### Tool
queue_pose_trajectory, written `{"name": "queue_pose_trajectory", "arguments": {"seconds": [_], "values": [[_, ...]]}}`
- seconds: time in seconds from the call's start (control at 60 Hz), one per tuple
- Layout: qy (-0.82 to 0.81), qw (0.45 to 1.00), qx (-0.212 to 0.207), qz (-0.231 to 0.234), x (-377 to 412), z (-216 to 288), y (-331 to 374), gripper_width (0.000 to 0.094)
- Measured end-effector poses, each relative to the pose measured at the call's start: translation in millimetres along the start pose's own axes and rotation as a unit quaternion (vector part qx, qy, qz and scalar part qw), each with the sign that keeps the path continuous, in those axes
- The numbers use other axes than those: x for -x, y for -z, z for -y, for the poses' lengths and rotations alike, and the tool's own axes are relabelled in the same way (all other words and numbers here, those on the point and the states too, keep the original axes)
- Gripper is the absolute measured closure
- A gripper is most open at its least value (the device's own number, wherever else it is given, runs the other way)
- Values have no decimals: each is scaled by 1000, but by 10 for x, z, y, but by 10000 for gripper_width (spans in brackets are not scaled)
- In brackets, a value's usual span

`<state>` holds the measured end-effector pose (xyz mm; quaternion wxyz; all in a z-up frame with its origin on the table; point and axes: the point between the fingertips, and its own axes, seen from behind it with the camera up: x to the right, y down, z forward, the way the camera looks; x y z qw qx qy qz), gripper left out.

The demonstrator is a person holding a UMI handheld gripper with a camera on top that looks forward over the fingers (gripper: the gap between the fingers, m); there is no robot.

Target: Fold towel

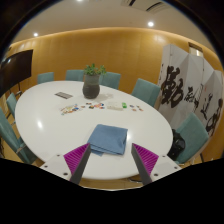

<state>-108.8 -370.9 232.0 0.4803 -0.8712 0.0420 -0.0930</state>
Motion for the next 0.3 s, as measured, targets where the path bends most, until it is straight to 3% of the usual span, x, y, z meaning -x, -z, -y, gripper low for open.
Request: {"name": "queue_pose_trajectory", "arguments": {"seconds": [0.3], "values": [[-2,1000,2,-22,101,-31,128,63]]}}
